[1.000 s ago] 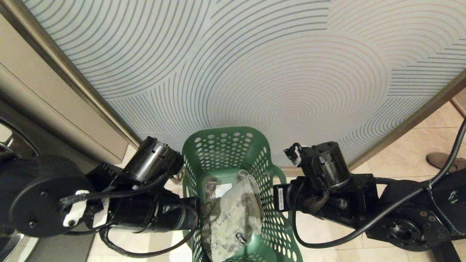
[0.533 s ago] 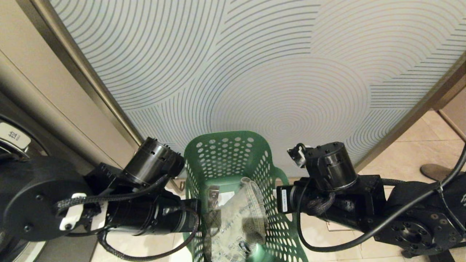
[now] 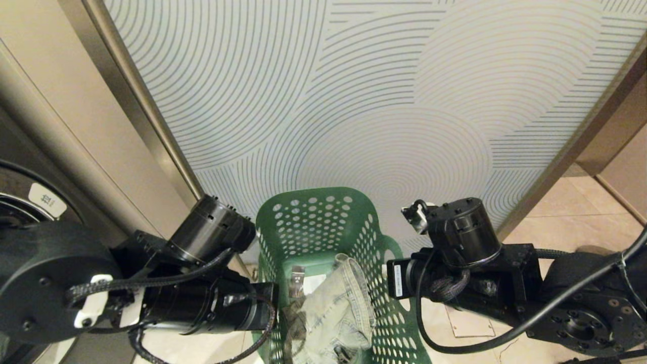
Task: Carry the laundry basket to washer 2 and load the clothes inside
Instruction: Pick up the clothes basket and put it beside the washing machine
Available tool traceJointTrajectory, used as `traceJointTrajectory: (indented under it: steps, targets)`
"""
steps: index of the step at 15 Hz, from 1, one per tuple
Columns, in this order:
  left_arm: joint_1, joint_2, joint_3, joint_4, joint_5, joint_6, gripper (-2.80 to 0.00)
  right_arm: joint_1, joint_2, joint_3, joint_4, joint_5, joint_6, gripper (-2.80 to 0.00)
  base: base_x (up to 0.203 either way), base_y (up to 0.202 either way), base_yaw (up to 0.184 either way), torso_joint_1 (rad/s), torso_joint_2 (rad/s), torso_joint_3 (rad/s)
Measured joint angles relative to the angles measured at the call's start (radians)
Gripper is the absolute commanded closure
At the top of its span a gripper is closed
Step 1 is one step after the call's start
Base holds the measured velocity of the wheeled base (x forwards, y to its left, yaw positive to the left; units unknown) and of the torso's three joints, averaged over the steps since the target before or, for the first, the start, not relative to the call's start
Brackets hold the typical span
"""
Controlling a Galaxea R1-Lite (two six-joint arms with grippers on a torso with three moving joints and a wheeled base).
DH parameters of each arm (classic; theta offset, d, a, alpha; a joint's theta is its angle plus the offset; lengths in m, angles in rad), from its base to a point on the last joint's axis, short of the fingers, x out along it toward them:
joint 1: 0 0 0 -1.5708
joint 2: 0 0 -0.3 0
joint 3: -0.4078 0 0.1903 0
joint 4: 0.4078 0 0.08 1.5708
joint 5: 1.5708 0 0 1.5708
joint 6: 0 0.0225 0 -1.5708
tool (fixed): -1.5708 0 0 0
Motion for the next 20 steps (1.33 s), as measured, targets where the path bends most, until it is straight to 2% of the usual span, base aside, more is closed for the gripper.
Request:
traceJointTrajectory:
  steps: [11,15,20]
  targets:
    - [-0.017,0.0,0.003,0.004,0.004,0.0,0.0,0.0,-0.003,0.009,0.007,-0.003,-0.022,0.0,0.0,0.0,0.0,0.003,0.0,0.209]
    - [-0.017,0.001,0.003,0.003,0.011,0.002,0.0,-0.001,-0.002,0.009,0.004,-0.002,-0.026,0.0,0.0,0.0,0.0,0.005,0.0,0.098]
    - [-0.018,0.004,0.0,0.001,0.011,0.003,0.0,0.0,-0.001,0.031,0.006,0.002,-0.096,0.0,0.0,0.0,0.0,0.001,0.0,0.026]
